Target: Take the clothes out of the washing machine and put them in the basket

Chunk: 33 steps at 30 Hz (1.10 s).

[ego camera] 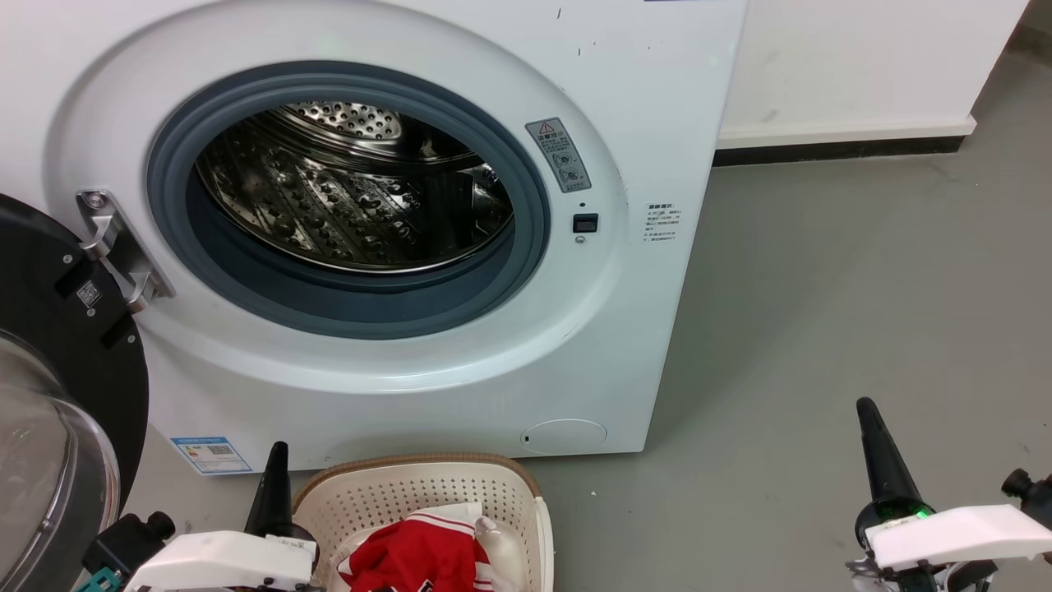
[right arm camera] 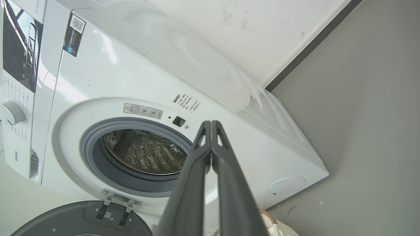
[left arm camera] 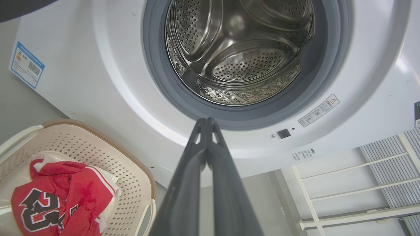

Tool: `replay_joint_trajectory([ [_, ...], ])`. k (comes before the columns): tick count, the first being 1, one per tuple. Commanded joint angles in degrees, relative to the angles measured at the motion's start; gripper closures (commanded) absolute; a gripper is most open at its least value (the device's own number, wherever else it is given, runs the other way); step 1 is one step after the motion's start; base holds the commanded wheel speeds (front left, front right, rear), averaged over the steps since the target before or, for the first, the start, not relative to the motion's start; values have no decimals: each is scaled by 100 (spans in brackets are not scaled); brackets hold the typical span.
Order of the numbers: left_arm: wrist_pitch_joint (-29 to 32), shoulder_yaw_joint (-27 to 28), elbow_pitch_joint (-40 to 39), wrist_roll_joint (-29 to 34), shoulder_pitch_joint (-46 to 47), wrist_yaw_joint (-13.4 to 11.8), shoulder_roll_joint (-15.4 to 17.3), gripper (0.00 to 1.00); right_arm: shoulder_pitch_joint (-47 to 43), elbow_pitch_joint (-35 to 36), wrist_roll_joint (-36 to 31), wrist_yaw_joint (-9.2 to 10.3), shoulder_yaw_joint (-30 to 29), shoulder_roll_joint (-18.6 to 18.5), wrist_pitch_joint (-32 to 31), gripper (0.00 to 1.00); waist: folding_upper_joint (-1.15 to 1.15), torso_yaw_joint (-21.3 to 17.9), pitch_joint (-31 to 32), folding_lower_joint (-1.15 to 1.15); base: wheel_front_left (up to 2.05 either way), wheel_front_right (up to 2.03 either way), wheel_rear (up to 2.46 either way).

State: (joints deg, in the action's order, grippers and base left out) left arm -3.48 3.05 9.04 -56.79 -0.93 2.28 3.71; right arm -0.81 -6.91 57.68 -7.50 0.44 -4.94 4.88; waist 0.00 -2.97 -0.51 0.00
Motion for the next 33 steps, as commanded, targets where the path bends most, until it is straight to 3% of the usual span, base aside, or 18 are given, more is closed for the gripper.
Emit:
replay_joint_trajectory([
  [1,41,29,-18,-194,132,46,39,100,162,11,198,0,-28,-38,-48,100,0,7,1,0,0,0,0],
  [33,519,133,267,-2113,474,321,33,100,475,-382,2142,1,-237,-24,-531,100,0,145,16,0,0,0,0],
])
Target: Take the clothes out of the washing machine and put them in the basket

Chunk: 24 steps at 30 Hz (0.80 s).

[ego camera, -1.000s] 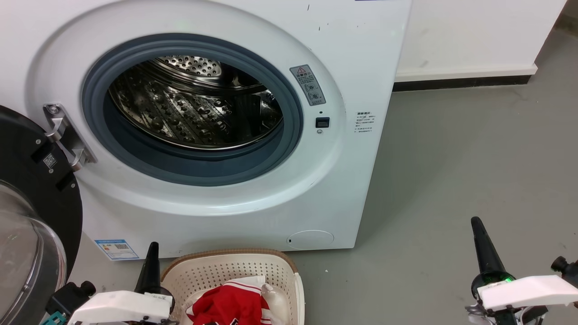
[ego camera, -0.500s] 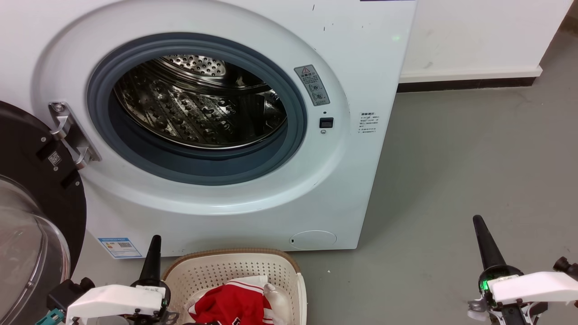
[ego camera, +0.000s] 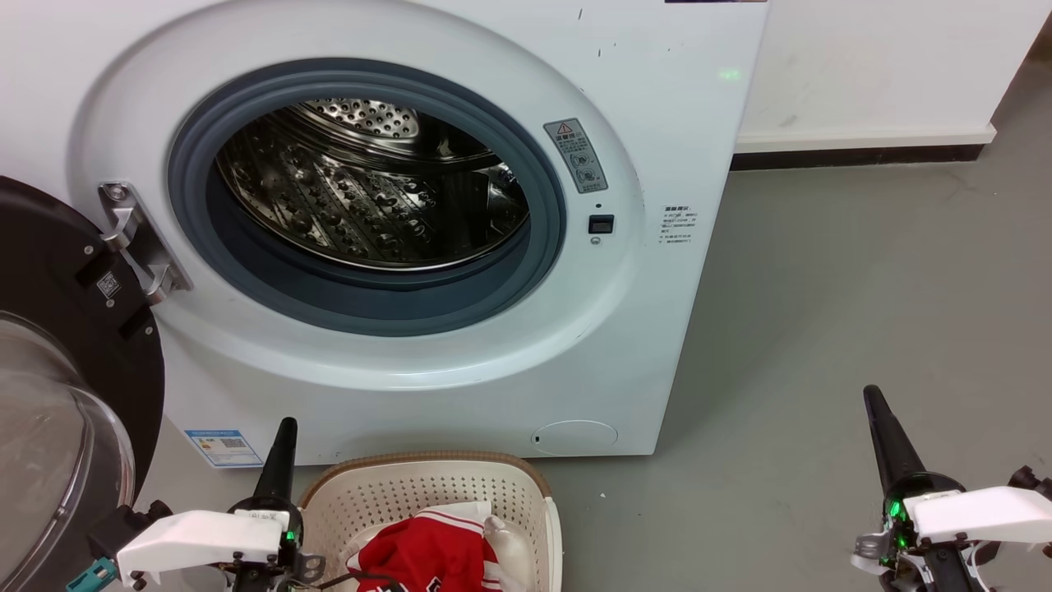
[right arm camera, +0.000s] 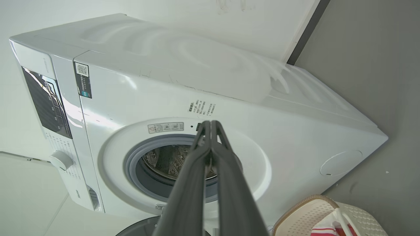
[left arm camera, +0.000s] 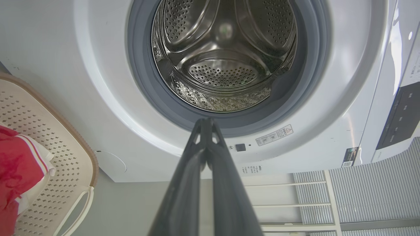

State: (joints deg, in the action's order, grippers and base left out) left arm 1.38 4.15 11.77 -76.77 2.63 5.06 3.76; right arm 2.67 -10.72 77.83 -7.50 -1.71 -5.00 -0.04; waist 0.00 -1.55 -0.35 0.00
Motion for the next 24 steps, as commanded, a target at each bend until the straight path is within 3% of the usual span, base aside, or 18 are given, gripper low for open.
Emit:
replay_joint_trajectory([
  [1,50,27,2,-168,127,51,27,100,133,-12,177,1,-27,-16,-56,100,0,9,1,0,0,0,0],
  [24,316,99,161,-1204,306,199,9,100,299,-230,1216,2,-167,15,-328,100,0,104,12,0,0,0,0],
])
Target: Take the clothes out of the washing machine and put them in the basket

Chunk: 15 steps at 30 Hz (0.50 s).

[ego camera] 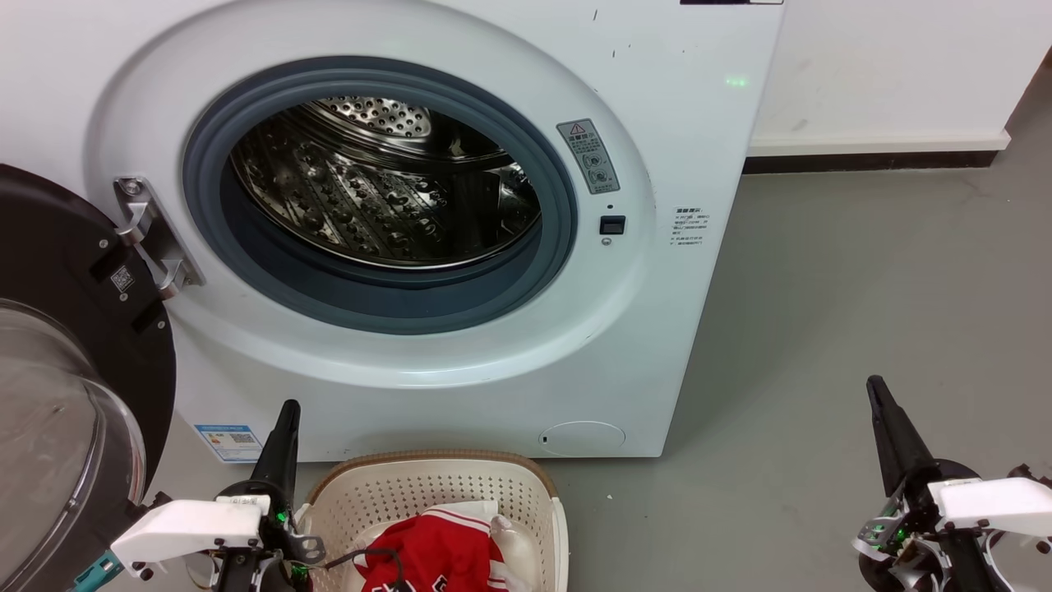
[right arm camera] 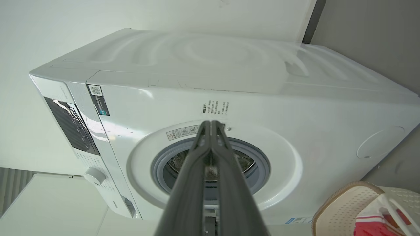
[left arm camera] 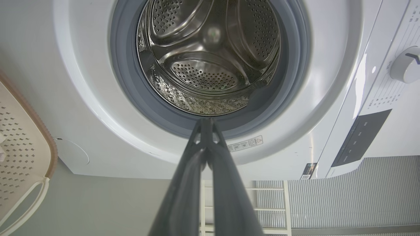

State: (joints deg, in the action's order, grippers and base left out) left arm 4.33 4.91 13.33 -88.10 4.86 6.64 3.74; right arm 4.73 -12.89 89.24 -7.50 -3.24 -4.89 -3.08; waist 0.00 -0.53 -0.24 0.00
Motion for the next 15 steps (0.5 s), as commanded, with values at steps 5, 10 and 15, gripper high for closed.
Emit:
replay_joint_trajectory([
  [5,72,35,38,-278,119,65,7,100,133,-58,286,2,-44,12,-87,100,0,23,3,0,0,0,0],
  [10,128,51,72,-484,147,94,3,100,151,-105,485,2,-75,20,-145,100,0,44,5,0,0,0,0],
  [15,147,59,80,-524,160,100,-4,100,165,-113,528,2,-91,30,-164,100,0,53,6,0,0,0,0],
])
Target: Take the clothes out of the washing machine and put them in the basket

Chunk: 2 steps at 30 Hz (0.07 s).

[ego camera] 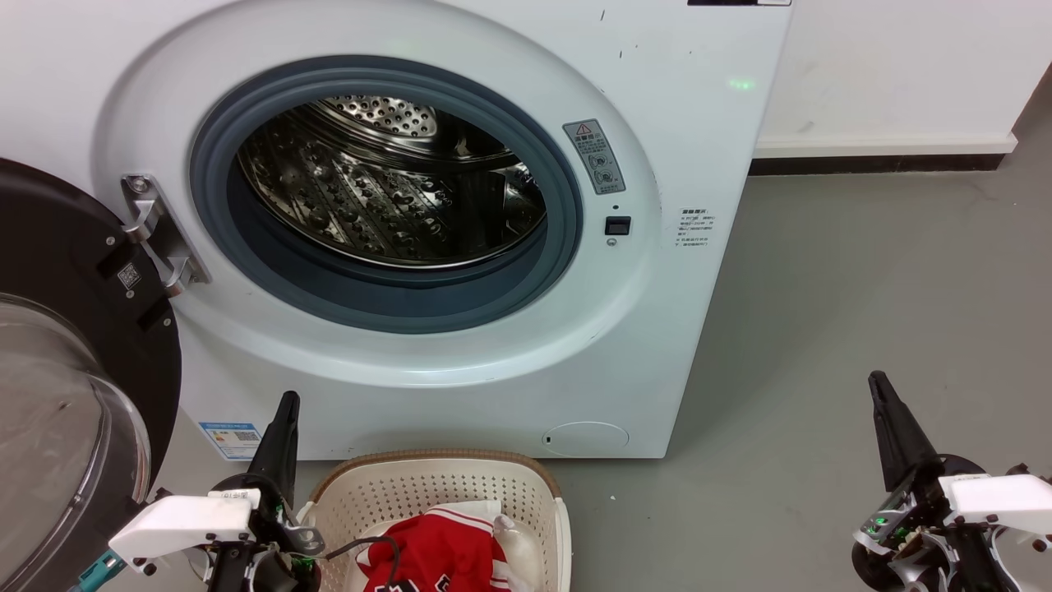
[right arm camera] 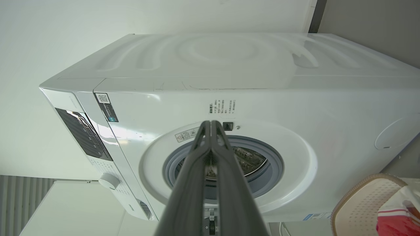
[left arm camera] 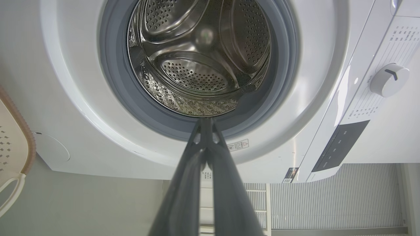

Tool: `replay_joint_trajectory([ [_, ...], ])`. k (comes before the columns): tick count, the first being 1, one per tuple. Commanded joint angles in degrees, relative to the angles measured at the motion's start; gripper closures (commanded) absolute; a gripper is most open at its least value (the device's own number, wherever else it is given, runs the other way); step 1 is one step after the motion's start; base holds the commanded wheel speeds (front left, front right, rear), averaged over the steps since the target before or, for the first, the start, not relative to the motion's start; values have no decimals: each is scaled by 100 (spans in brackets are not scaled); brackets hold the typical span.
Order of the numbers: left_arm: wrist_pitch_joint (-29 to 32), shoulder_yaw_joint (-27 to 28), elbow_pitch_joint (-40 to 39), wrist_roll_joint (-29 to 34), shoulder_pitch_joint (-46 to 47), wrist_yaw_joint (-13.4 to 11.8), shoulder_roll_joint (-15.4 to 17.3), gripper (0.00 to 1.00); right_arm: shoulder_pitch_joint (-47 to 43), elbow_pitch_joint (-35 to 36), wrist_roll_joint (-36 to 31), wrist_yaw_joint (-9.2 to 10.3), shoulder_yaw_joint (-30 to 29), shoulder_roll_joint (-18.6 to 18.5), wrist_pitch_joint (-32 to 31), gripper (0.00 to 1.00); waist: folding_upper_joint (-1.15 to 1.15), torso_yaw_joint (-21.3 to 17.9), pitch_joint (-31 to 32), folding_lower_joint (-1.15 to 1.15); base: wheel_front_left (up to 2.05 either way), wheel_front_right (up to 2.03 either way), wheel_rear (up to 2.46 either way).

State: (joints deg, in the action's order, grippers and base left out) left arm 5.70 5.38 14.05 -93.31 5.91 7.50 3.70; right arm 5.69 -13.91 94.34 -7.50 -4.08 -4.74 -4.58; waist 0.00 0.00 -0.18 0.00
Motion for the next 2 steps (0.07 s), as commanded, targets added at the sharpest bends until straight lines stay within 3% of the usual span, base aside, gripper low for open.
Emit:
replay_joint_trajectory([
  [1,11,13,8,0,55,15,-1,100,69,-11,15,2,-10,17,-19,100,0,0,0,0,0,0,0],
  [2,12,15,8,2,56,15,-2,100,70,-11,11,2,-13,19,-22,100,0,0,0,0,0,0,0],
])
